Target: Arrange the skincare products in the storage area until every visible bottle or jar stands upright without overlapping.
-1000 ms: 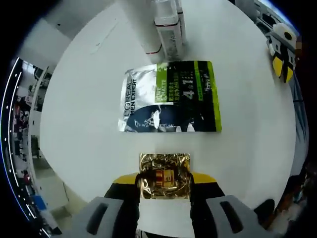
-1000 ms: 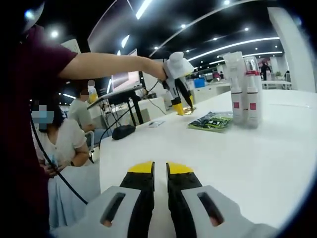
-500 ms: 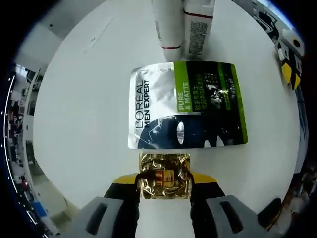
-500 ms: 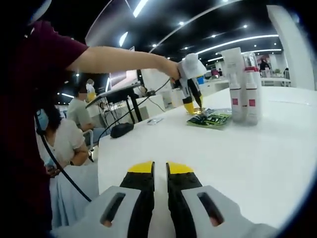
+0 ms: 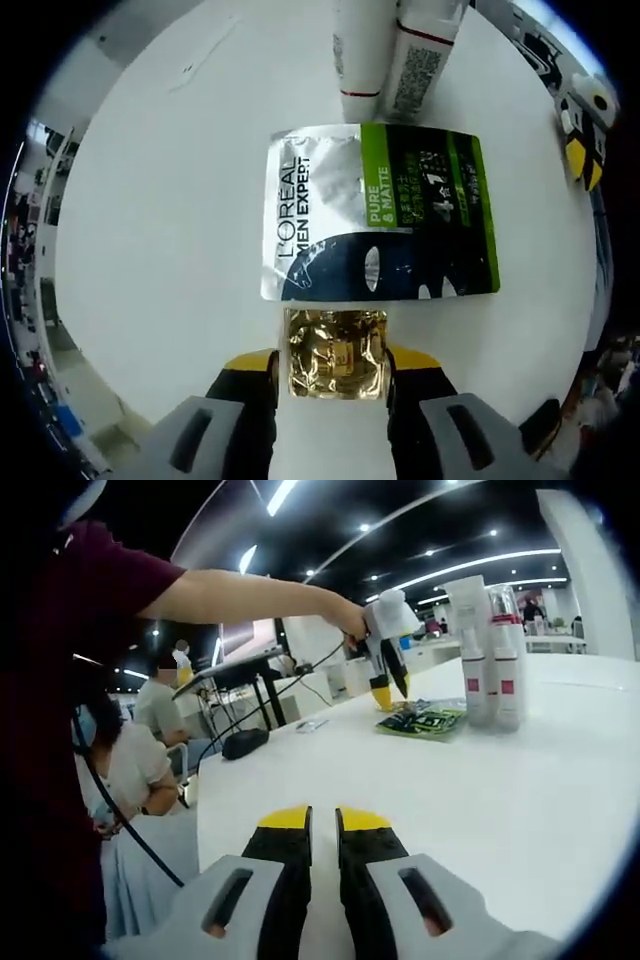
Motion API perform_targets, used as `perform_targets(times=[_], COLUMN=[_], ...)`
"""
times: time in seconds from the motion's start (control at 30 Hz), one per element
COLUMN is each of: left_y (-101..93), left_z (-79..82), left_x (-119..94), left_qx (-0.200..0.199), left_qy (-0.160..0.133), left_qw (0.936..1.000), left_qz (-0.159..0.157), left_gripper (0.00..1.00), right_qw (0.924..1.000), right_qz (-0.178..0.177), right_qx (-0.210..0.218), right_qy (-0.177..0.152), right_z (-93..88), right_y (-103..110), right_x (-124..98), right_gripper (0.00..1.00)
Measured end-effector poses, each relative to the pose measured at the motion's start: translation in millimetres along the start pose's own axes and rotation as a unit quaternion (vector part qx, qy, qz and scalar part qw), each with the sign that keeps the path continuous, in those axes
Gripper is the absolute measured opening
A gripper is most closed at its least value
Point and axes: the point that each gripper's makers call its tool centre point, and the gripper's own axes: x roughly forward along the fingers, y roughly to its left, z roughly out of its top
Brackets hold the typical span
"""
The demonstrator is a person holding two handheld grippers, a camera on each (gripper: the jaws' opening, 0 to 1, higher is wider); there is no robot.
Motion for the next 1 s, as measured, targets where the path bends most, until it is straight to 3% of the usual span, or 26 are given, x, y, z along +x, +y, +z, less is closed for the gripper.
perform_targets(times=[0.07, 0.17, 0.27, 0.43, 0.57, 0.7, 0.77, 0.83, 1.0], left_y=[-0.3, -10.8, -18.7, -34.0, -56.0, -80.0, -93.6, -106.1, -100.2], left_z=[-3.1, -7.9, -18.3, -54.6, -93.4, -122.8, -130.1, -131.2, -139.3], left_x=[-1, -5, -17, -33, -39, -31, -26, -18, -7], left_qx=[-0.029, -0.055, -0.040, -0.034, -0.057, -0.077, -0.079, -0.091, -0.100], left_qy=[-0.001, -0.011, -0.020, -0.006, 0.014, 0.015, 0.013, -0.013, -0.019], left_qw=[0.9994, 0.9983, 0.9984, 0.9985, 0.9980, 0.9969, 0.9968, 0.9956, 0.9948], left_qz=[0.015, 0.018, 0.035, 0.042, 0.025, 0.008, 0.000, -0.021, -0.006], left_gripper=[0.44, 0.53, 0.57, 0.62, 0.67, 0.63, 0.64, 0.64, 0.60], right_qw=[1.0000, 1.0000, 0.9999, 0.9999, 0.9998, 0.9997, 0.9996, 0.9996, 0.9998], right_qz=[0.002, 0.005, 0.014, 0.017, 0.018, 0.024, 0.026, 0.025, 0.017], right_qx=[0.000, 0.000, -0.004, -0.002, -0.004, -0.009, -0.008, -0.008, -0.006], right_qy=[0.001, 0.000, 0.002, 0.001, -0.001, 0.004, 0.007, 0.008, 0.009], right_z=[-0.2, -0.2, -0.5, 0.4, 1.0, -0.7, -1.4, -1.6, -1.5], right_y=[1, 2, 5, 4, 4, 6, 7, 6, 3], right_x=[0, 0, 2, 3, 3, 3, 3, 3, 3], right_gripper=[0.08, 0.08, 0.08, 0.08, 0.08, 0.08, 0.08, 0.08, 0.08])
